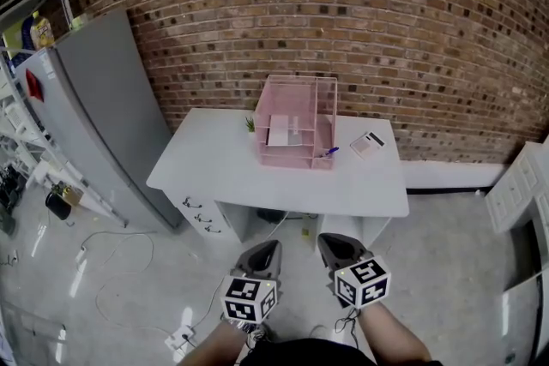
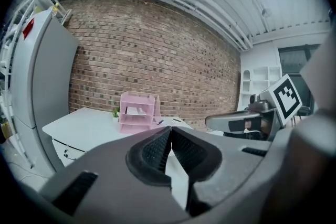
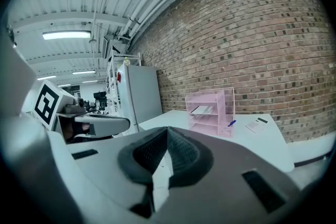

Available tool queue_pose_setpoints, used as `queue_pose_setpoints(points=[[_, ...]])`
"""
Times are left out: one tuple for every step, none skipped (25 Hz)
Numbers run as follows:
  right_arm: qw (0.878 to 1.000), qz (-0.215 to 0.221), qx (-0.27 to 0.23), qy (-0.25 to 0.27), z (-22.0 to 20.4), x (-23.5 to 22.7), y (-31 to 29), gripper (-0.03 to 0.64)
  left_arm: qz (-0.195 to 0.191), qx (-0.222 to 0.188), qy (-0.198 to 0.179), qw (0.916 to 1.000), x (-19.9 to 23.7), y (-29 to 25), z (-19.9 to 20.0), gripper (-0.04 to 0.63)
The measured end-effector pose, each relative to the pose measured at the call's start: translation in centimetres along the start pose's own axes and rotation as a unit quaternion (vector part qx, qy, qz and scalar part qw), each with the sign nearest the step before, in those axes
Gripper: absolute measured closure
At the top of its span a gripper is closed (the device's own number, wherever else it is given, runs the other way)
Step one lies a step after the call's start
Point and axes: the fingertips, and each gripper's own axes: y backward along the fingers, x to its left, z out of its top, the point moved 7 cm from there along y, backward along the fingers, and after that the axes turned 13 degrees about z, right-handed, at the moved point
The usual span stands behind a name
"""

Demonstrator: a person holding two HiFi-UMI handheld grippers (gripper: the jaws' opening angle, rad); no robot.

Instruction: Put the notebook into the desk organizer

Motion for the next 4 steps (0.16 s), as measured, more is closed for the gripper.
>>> queue_pose_setpoints(points=[[1.000, 0.000, 0.000, 0.000, -0.01, 0.11, 0.02, 0.614, -0.001, 0.000, 0.000, 1.0000, 0.03, 0.08, 0.01, 0.589], [1.000, -0.001, 0.000, 0.000, -0.02, 0.21, 0.04, 0.614, -0.001, -0.001, -0.001, 1.0000, 0.04, 0.15, 0.02, 0.589], [1.000, -0.001, -0.001, 0.000, -0.03, 0.30, 0.07, 0.614, -0.002, -0.001, -0.001, 1.0000, 0.04, 0.21, 0.01, 0.589], [1.000, -0.001, -0.001, 0.000, -0.05, 0.39, 0.11, 0.614, -0.002, -0.001, -0.001, 1.0000, 0.04, 0.28, 0.00, 0.589]])
